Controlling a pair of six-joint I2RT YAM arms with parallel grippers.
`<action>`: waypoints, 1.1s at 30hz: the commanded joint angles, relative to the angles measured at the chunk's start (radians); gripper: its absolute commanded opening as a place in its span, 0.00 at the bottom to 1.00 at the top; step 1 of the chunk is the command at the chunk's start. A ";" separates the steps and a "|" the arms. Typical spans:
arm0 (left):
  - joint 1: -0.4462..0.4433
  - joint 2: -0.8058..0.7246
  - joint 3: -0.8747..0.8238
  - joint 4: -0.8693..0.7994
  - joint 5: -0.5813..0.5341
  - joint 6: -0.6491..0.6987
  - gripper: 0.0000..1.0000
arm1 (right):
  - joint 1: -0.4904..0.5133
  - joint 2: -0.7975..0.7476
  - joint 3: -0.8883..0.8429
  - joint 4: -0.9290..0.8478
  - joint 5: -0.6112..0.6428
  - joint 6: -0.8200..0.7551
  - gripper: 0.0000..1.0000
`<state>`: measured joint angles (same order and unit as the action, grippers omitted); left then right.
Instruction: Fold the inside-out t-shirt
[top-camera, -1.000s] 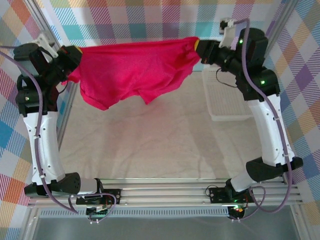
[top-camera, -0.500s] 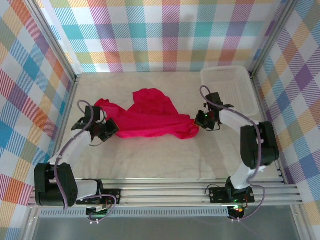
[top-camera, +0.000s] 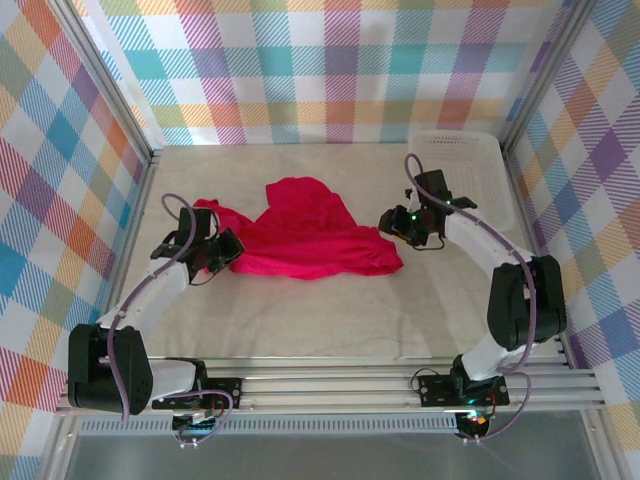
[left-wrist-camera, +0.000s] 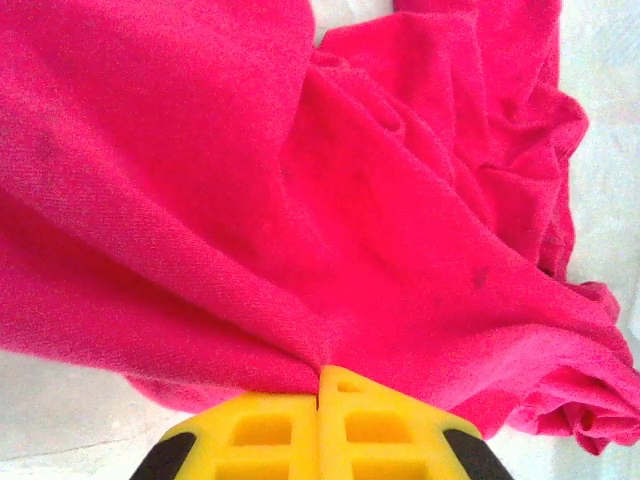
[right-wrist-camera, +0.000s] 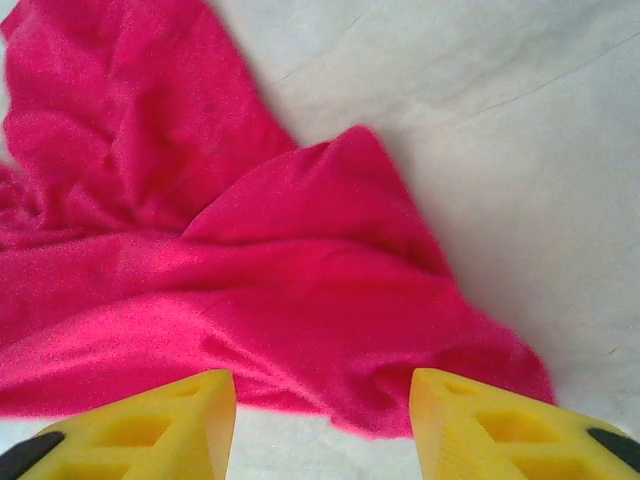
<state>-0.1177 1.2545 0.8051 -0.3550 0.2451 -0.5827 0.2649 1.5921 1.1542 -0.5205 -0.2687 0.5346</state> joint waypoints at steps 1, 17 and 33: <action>-0.009 -0.003 0.047 -0.011 -0.018 0.016 0.00 | 0.053 -0.085 -0.032 -0.047 -0.014 -0.029 0.33; -0.009 0.005 0.064 -0.026 -0.018 0.019 0.00 | 0.250 0.040 -0.225 0.169 0.101 -0.045 0.05; -0.009 -0.012 0.061 -0.040 -0.026 0.020 0.00 | 0.237 0.202 -0.080 0.163 0.253 -0.038 0.37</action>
<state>-0.1177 1.2629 0.8444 -0.3672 0.2405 -0.5793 0.5041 1.7706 1.0531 -0.3656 -0.0330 0.5072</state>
